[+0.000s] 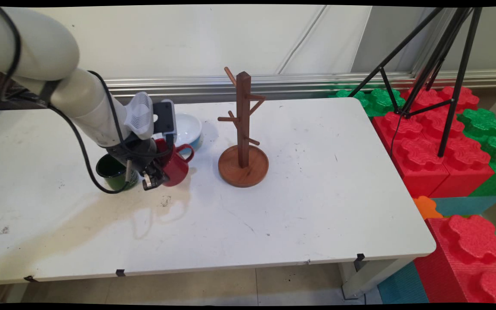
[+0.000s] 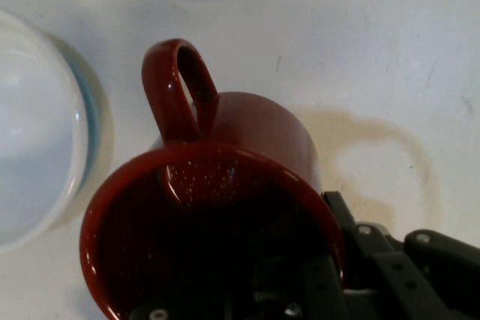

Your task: Place the picked object on the table

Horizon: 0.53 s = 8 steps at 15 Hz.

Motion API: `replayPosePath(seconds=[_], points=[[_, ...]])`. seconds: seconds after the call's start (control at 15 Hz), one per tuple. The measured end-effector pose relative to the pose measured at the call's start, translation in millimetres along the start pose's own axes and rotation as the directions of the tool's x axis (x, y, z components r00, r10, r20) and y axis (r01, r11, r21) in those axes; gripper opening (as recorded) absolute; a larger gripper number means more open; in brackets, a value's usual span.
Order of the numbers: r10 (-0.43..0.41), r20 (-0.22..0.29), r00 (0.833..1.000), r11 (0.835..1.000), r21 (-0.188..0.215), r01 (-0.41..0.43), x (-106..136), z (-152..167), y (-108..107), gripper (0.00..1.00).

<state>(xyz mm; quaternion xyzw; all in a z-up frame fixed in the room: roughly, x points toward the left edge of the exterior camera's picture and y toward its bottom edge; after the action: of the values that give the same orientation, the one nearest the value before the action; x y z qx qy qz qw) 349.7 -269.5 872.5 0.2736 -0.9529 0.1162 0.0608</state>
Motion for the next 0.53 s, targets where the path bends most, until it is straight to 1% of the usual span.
replayPosePath(seconds=[0.53], points=[[0.024, 0.051, 0.998, 0.999, -0.028, -0.023, 5, 27, -8, 0.0]])
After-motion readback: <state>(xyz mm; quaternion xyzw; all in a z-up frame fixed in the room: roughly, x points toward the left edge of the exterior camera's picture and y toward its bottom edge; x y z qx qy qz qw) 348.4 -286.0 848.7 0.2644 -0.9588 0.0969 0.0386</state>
